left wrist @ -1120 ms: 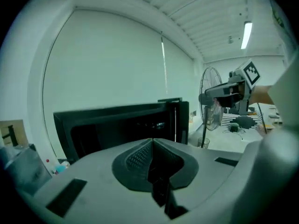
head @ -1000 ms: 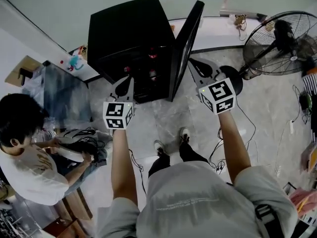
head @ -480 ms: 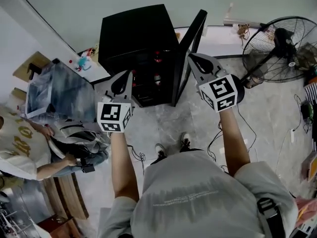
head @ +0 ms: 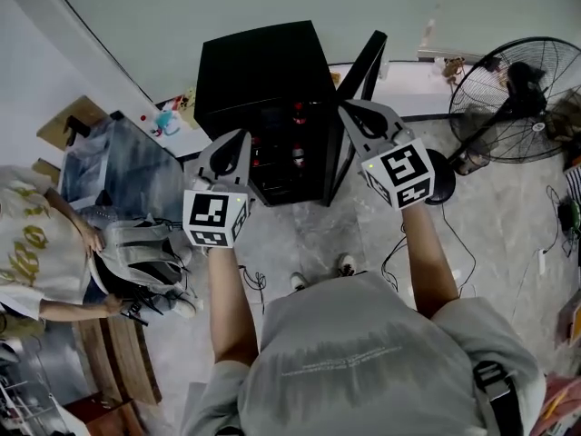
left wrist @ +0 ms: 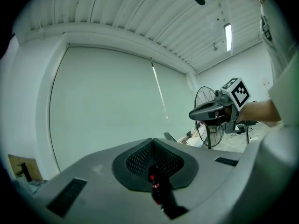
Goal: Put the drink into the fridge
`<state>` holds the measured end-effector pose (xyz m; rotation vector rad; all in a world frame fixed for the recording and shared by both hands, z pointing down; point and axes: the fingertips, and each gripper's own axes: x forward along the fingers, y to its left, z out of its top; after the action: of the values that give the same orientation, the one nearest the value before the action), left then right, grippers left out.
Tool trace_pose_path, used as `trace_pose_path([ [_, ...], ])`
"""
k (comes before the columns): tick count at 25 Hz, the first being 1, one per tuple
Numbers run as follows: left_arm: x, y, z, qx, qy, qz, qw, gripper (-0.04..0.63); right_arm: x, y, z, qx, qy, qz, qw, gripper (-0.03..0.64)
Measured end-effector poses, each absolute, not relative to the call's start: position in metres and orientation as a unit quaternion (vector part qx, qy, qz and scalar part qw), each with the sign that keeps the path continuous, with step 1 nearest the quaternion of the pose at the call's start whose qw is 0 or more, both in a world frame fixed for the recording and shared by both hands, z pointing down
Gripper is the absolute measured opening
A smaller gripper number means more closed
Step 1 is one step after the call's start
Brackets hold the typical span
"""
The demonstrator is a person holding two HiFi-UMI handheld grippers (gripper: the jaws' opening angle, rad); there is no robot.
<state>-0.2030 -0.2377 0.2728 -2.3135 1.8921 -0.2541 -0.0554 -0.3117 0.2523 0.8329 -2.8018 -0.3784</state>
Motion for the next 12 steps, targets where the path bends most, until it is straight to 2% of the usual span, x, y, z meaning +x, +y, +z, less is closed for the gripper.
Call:
trace_pose_path([
  [12, -0.201, -0.23, 0.26, -0.763, 0.634, -0.09, 0.084, 0.013, -0.061, -0.305, 0.249, 0.269, -0.948, -0.138, 0.099, 0.0],
])
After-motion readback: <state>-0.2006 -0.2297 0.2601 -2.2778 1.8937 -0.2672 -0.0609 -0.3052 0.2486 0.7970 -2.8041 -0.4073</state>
